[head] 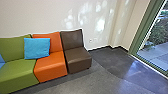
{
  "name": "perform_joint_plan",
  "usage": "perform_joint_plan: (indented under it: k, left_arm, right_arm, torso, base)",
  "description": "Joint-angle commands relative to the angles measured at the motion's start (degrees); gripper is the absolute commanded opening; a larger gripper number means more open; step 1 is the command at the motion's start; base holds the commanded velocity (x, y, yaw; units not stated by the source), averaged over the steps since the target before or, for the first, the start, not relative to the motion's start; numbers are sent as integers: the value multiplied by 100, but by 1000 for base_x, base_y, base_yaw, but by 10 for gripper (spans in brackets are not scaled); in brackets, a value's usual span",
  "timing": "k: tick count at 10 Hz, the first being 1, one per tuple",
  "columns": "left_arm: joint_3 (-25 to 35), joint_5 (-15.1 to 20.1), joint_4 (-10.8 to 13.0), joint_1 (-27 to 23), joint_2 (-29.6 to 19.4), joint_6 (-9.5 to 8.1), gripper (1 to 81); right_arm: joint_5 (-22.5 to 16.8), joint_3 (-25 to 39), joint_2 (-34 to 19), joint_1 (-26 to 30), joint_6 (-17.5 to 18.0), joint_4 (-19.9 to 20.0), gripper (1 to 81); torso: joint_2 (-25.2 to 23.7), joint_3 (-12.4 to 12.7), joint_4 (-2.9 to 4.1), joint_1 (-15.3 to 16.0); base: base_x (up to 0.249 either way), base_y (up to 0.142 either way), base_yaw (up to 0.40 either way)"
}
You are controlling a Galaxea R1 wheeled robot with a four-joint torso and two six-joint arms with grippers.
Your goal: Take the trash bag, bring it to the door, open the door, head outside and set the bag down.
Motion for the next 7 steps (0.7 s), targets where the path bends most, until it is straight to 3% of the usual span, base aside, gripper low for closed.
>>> perform_joint_plan:
  k: [1,5,6,7]
  left_arm:
    - [20,564,-209,-525,-150,-32,811]
    - [20,661,-331,-780,-123,-33,811]
    - [20,810,-367,-841,-123,-32,811]
    - [20,828,-376,-877,-115,-32,811]
  right_arm:
    - [-1045,190,-442,892,22,551,811]
    - [-1521,216,-459,1630,22,972,811]
    - [-1609,242,-459,1850,22,1052,811]
    - [-1679,312,-459,2009,31,1096,811]
  torso:
    - [-564,0,0,365]
    - [-1401,0,0,889]
    - [-1609,-158,0,1021]
    - [-1808,-540,0,1143]
  base:
    - [0,0,0]
    - [0,0,0]
    - [0,0,0]
    - [0,0,0]
